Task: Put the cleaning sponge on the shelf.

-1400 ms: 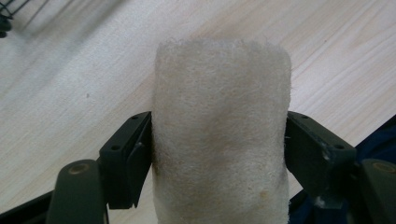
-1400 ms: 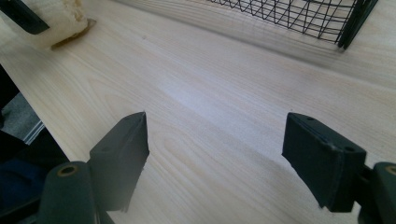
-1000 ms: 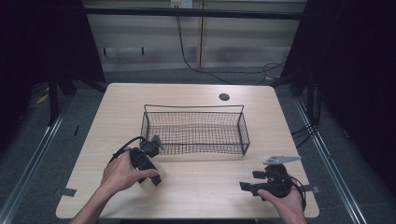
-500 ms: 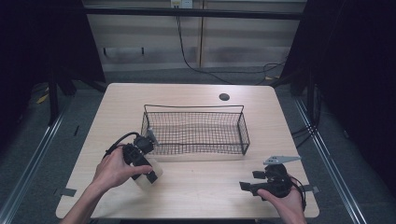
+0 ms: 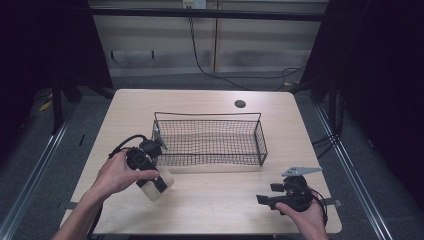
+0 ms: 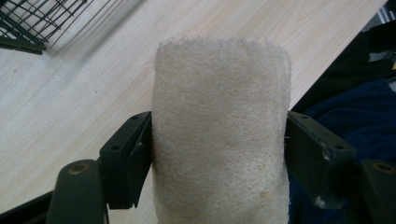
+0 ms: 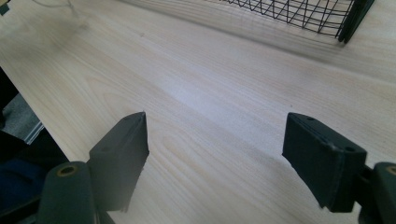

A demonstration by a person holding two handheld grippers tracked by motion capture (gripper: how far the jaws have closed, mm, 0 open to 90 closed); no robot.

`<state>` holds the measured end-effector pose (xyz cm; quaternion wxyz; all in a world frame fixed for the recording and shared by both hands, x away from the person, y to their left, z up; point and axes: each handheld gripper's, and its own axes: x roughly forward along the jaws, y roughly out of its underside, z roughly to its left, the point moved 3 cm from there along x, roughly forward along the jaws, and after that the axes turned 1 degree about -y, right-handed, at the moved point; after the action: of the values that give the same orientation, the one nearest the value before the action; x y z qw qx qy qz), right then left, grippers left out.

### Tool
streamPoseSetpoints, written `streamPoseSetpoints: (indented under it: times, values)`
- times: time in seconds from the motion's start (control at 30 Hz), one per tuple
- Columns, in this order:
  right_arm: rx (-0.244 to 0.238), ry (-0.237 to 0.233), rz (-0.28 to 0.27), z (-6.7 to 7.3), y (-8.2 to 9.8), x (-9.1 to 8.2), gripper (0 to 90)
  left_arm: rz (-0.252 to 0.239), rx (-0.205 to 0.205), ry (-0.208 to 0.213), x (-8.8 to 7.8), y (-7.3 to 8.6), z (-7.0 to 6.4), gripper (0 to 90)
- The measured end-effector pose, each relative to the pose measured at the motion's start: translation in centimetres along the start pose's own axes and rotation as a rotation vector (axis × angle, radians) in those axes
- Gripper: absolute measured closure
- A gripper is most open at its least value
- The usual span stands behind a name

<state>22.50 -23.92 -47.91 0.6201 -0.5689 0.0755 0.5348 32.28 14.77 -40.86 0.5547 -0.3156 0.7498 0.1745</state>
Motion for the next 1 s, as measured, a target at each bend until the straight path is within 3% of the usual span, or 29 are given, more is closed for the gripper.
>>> streamPoseSetpoints:
  times: [0.3, 0.63, 1.0]
  values:
    - [-0.002, -0.002, 0.003, 0.0, 0.0, 0.0, 21.9, -0.026, 0.009, -0.025, -2.0, -0.6, -0.4, 27.8]
    - [-0.002, -0.004, 0.002, 0.1, 0.0, 0.0, 21.7, -0.019, 0.034, -0.033, -3.9, -1.1, -1.1, 27.8]
    - [0.002, 0.001, 0.009, 0.0, 0.0, 0.0, 21.6, -0.059, 0.028, -0.013, -6.7, -2.3, -0.8, 27.8]
